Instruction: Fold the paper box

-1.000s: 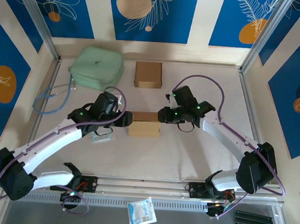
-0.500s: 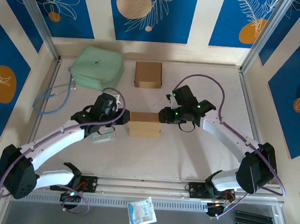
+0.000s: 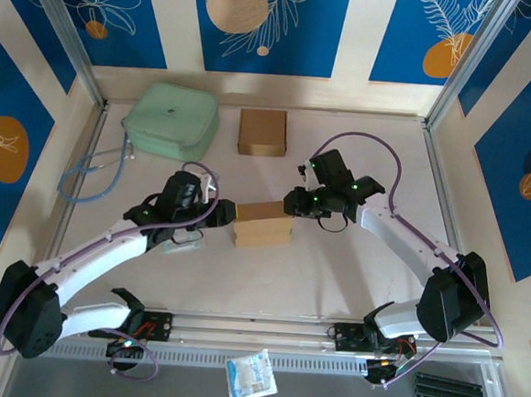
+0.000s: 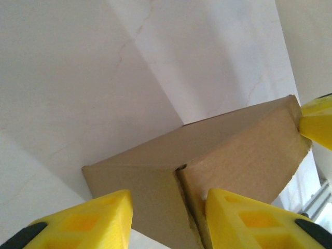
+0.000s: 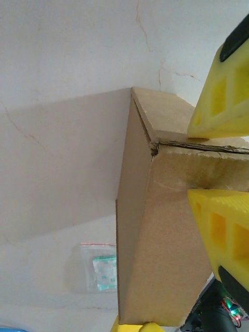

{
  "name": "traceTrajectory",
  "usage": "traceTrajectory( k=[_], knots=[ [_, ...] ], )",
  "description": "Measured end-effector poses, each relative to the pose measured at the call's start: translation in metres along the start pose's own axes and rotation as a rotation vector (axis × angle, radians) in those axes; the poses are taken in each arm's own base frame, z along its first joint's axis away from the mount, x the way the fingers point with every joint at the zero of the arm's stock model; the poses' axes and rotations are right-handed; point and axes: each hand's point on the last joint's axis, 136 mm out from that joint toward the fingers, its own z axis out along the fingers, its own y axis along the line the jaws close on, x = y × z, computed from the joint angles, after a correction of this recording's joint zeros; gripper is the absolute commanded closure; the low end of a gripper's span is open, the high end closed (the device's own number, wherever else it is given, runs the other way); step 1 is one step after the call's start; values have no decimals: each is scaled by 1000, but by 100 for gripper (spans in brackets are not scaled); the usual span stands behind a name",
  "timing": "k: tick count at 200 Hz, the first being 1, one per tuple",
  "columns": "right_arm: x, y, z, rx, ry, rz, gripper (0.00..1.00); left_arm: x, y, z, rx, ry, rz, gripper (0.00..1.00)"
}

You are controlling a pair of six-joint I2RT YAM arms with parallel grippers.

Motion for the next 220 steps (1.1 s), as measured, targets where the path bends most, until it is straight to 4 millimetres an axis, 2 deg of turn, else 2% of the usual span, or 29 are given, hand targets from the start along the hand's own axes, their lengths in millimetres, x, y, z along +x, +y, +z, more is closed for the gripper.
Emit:
traceTrajectory(
  k=[22,41,58,75,88,101,108,120,127,136,162,177,190,204,214,220],
  knots=[
    [0,-2,-1,7,-6,6,72,2,-7,3,35,23,-18,65],
    [9,-3,-6,4,-14,8,72,11,-13,2,60,38,-15,65],
    [30,-4,-17,-7,-18,10,71,26,-21,-3,94,61,-3,62],
    [60,-5,-27,-19,-2,6,68,45,-26,-7,111,100,6,56],
    [82,-9,-34,-18,22,17,62,61,-25,-9,102,141,3,46],
    [95,-13,-42,-18,27,34,55,73,-18,-10,79,174,-2,35],
    [96,-15,-46,-15,18,43,49,77,-15,-11,69,184,-5,31],
    [94,-17,-53,-13,-13,63,30,80,-10,-12,50,192,-14,24],
    [92,-18,-55,-12,-28,71,23,81,-9,-12,42,191,-24,21],
    [89,-20,-56,-8,-38,75,20,82,-7,-11,34,189,-36,18],
    [94,-33,-36,25,10,129,19,91,2,-1,-1,219,-37,15],
    [109,-42,-16,48,77,167,22,100,9,9,-31,251,-22,14],
    [126,-45,0,53,137,194,29,107,15,19,-53,282,-11,14],
    [142,-44,15,48,189,214,37,113,21,31,-71,309,-3,20],
    [148,-40,24,33,215,225,39,119,24,40,-78,330,-6,25],
    [150,-37,30,19,228,234,44,122,24,44,-77,341,-5,29]
  ],
)
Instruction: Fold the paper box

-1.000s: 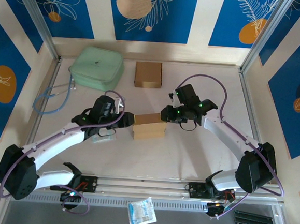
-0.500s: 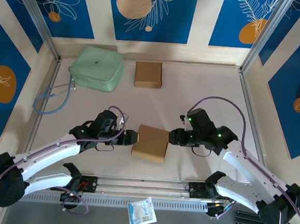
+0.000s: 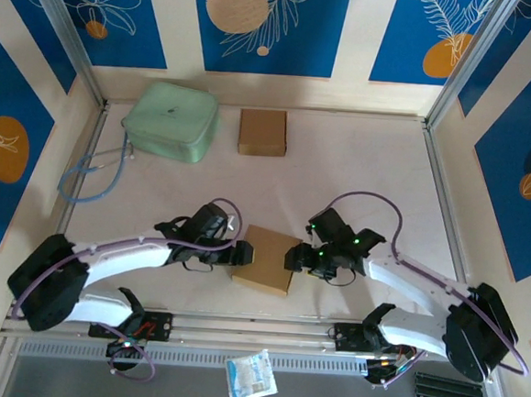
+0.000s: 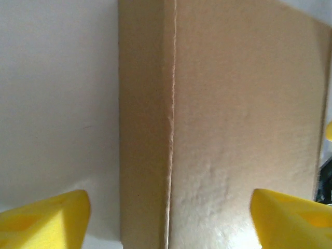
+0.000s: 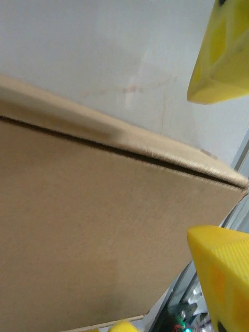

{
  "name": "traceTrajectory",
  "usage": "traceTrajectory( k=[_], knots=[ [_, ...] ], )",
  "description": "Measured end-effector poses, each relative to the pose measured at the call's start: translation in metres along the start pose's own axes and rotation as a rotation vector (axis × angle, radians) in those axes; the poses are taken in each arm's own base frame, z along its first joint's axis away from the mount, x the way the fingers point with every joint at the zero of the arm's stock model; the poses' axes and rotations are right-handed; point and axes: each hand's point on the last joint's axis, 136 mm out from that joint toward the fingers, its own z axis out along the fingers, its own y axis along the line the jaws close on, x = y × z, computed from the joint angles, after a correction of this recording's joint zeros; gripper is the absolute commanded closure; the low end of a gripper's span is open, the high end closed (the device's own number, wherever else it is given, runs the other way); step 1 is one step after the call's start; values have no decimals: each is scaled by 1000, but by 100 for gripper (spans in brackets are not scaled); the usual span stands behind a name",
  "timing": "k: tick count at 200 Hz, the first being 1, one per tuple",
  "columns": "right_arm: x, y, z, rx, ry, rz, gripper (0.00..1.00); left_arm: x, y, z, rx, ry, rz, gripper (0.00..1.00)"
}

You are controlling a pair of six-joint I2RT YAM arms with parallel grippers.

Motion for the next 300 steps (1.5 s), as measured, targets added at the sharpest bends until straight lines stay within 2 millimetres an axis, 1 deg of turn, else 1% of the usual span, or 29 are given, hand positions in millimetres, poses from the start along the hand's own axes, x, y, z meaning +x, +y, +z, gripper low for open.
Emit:
traceTrajectory(
  k=[12,22,30,40,56,70,87,102,126,139,154,167,174,188,198,210,223,229,235,241,251,254,264,271,284,297,300],
  knots=[
    [0,8,10,-24,21,13,53,4,-3,11,9,23,9,37],
    [-3,11,18,-19,35,21,57,6,-7,18,23,33,22,44],
    [-3,9,22,7,50,37,59,5,-9,18,27,32,23,46],
    [-8,8,23,29,58,50,60,-1,-8,18,11,16,19,48],
    [-27,11,22,57,33,59,61,-15,-5,18,-25,-26,14,49],
    [-54,12,23,67,4,75,61,-36,0,19,-59,-80,-8,49],
    [-96,17,26,73,-46,75,61,-68,9,21,-85,-142,-40,51],
    [-133,21,29,78,-91,67,62,-103,18,25,-103,-192,-67,52],
    [-202,27,35,73,-171,62,62,-161,33,29,-133,-274,-85,52],
    [-233,32,38,60,-205,54,61,-191,42,30,-147,-315,-88,52],
    [-263,36,43,50,-233,41,59,-217,52,30,-165,-353,-92,51],
    [-282,40,46,37,-246,36,56,-232,58,29,-182,-379,-93,50],
    [-289,42,47,28,-251,30,54,-237,61,29,-190,-391,-93,49],
    [-297,44,50,19,-252,17,50,-245,63,30,-196,-406,-90,41],
    [-301,46,51,16,-251,3,45,-248,64,29,-197,-413,-88,33],
    [-302,48,51,12,-251,-10,39,-248,66,29,-205,-415,-77,22],
    [-301,49,50,9,-247,-23,31,-247,67,29,-215,-411,-65,14],
    [-300,51,49,7,-247,-31,24,-247,68,28,-219,-411,-56,11],
    [-299,52,48,6,-245,-32,10,-246,68,27,-224,-411,-47,9],
    [-298,54,45,5,-244,-40,0,-245,68,25,-227,-411,-42,6],
    [-296,58,38,3,-248,-64,1,-241,67,20,-233,-411,-27,1],
    [-295,61,33,-1,-254,-74,1,-241,66,17,-235,-413,-18,0],
    [-293,70,19,-12,-272,-103,1,-238,62,7,-233,-423,-3,0],
    [-292,79,3,-23,-294,-128,1,-238,57,-3,-229,-438,13,0],
    [-289,96,-32,-53,-357,-181,1,-238,45,-26,-215,-483,45,1],
    [-280,110,-73,-80,-436,-236,1,-238,31,-56,-203,-547,82,1],
    [-278,112,-80,-86,-448,-245,1,-237,29,-62,-201,-560,90,0]
  ],
)
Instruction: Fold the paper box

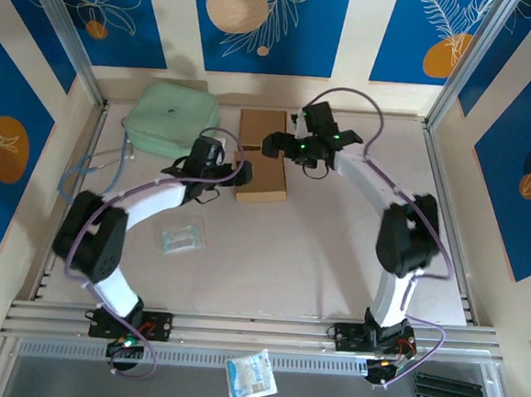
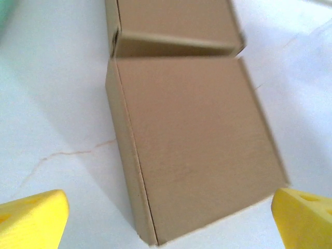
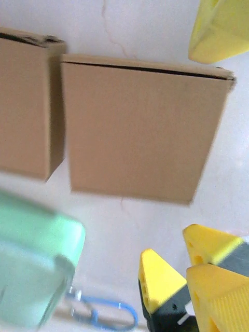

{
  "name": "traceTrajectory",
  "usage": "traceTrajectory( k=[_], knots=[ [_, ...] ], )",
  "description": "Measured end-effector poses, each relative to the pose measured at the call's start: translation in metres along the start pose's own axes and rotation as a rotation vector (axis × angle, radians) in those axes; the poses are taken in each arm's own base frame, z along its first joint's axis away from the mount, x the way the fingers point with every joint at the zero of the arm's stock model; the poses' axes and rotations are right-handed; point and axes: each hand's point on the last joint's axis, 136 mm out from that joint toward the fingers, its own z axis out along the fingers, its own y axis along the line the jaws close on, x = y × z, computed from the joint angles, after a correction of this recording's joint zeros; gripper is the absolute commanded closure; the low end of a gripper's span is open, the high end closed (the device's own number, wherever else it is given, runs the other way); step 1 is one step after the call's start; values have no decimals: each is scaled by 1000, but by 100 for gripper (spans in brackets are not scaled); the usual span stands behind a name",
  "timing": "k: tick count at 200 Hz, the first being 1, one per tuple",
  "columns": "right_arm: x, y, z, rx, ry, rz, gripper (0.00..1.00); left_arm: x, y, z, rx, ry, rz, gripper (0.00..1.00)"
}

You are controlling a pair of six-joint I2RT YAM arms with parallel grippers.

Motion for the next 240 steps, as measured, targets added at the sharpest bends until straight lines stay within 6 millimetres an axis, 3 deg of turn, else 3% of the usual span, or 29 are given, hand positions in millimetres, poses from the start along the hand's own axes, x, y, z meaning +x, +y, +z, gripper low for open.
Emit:
traceTrajectory(
  k=[13,27,42,62,79,109,129,144,170,194,221,240],
  knots=[
    [-5,7,-42,-8,-88,-43,1,-17,-4,-31,7,-82,37,0],
    [-3,-1,-80,14,-176,-72,1,-28,-2,-65,-8,-171,87,0],
    [8,-24,-112,70,-263,-83,1,-30,8,-98,-50,-262,148,1],
    [35,-71,-131,174,-337,-68,1,-17,36,-128,-150,-360,226,1],
    [62,-115,-131,260,-359,-34,1,2,62,-133,-247,-393,287,1],
    [108,-185,-115,371,-351,30,1,33,106,-122,-411,-356,370,1],
    [123,-218,-103,415,-345,33,1,40,128,-115,-476,-347,418,1],
    [123,-234,-90,424,-332,25,1,44,139,-109,-507,-349,450,1],
    [111,-248,-69,399,-353,-33,1,54,166,-97,-538,-332,439,1],
    [93,-245,-58,319,-446,-104,1,51,186,-90,-529,-356,400,1],
    [99,-246,-45,305,-448,-141,1,42,207,-75,-487,-415,340,1],
    [92,-240,-45,312,-476,-168,1,57,226,-63,-476,-356,288,1]
  ],
)
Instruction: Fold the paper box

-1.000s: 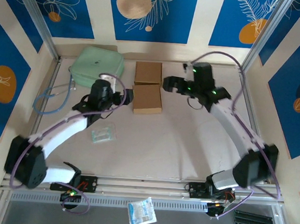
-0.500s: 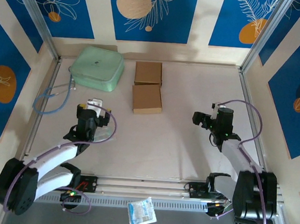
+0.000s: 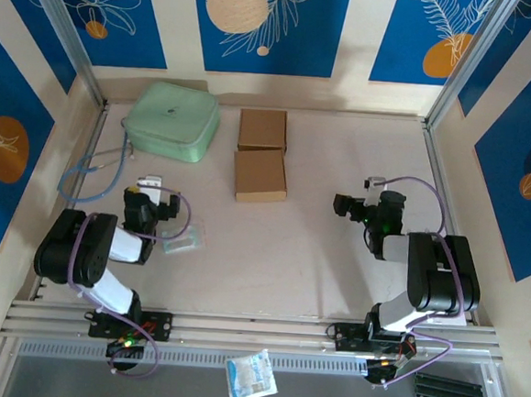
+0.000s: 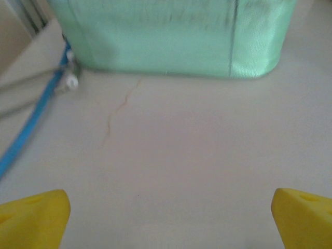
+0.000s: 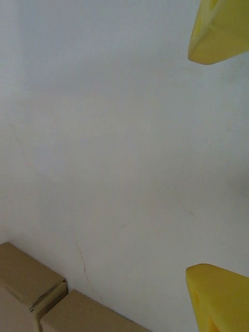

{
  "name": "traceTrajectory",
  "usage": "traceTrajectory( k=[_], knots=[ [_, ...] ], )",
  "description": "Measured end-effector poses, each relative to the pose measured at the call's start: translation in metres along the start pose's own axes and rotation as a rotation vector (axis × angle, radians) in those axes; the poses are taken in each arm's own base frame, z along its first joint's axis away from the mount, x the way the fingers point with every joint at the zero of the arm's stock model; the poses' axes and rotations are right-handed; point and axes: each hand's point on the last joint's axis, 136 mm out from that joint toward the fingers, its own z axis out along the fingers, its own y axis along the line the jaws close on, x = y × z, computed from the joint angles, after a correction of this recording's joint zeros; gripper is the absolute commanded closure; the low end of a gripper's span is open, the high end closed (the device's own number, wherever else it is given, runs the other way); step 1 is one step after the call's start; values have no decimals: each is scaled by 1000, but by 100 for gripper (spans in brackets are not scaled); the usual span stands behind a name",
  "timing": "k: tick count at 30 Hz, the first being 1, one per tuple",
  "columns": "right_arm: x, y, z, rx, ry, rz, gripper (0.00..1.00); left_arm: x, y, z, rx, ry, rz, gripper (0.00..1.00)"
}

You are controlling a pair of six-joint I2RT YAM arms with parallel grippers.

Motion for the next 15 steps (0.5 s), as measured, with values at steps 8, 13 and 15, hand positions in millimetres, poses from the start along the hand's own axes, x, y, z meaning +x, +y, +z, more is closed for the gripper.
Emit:
traceTrajectory(
  k=[8,13,15],
  knots=[
    [-8,0,0,16,-35,-18,1,-40,-14,15,94,-77,-23,0],
    [-9,-1,0,18,-36,-18,1,-39,-20,15,129,-65,-21,1],
    [-9,-1,0,18,-36,-19,1,-37,-22,15,137,-58,-20,0]
  ],
)
